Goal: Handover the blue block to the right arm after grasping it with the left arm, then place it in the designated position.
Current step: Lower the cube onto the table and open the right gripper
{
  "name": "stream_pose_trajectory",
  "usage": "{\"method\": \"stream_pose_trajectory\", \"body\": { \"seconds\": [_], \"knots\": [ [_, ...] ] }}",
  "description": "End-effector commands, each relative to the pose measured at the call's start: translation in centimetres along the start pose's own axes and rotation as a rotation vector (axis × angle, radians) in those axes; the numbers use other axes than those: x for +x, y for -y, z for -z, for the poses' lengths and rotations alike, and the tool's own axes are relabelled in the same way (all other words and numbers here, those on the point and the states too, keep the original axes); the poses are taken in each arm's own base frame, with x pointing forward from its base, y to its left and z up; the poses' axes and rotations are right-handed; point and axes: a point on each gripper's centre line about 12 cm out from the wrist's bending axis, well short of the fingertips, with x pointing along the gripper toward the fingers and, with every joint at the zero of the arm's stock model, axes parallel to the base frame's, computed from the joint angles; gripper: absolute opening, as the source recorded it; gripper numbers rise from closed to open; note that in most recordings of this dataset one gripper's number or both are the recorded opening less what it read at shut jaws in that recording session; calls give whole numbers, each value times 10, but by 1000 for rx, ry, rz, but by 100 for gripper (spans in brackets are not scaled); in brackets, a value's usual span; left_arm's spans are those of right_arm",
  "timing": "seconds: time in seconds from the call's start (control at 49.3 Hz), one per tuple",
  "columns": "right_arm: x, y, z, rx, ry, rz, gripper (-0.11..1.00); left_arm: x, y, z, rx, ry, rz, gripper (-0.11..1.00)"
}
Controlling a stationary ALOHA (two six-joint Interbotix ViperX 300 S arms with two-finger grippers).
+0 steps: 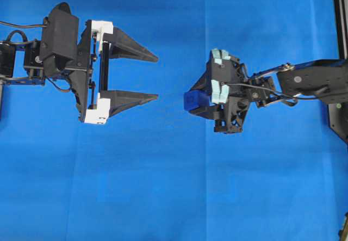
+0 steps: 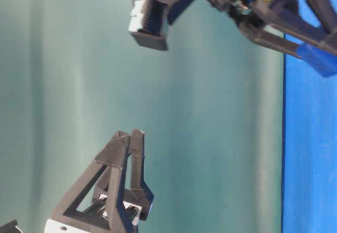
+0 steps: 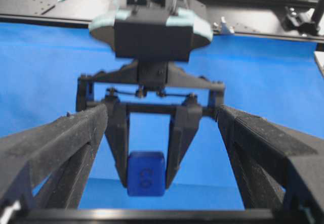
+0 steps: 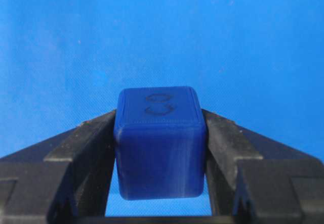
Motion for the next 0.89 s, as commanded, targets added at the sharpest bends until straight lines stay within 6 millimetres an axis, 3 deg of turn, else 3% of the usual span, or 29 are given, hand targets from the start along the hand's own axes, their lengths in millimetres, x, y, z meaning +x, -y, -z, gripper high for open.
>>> {"method": "stream_pose_trajectory", "body": {
  "seconds": [0.0, 0.325, 0.751, 0.791, 0.872],
  "knots": [
    [3, 1, -8, 9, 31, -13, 40, -2, 1, -13, 0, 40, 4, 93],
    [24, 11, 6, 40, 25, -42, 40, -2, 1, -13, 3, 38, 5, 93],
    [25, 11, 5, 56, 31, -41, 41, -3, 1, -13, 5, 38, 4, 93],
    [25, 12, 4, 62, 28, -35, 46, -2, 1, -13, 3, 40, 4, 93],
    [25, 13, 5, 67, 23, -28, 70, -2, 1, -13, 5, 40, 5, 93]
  ]
}}
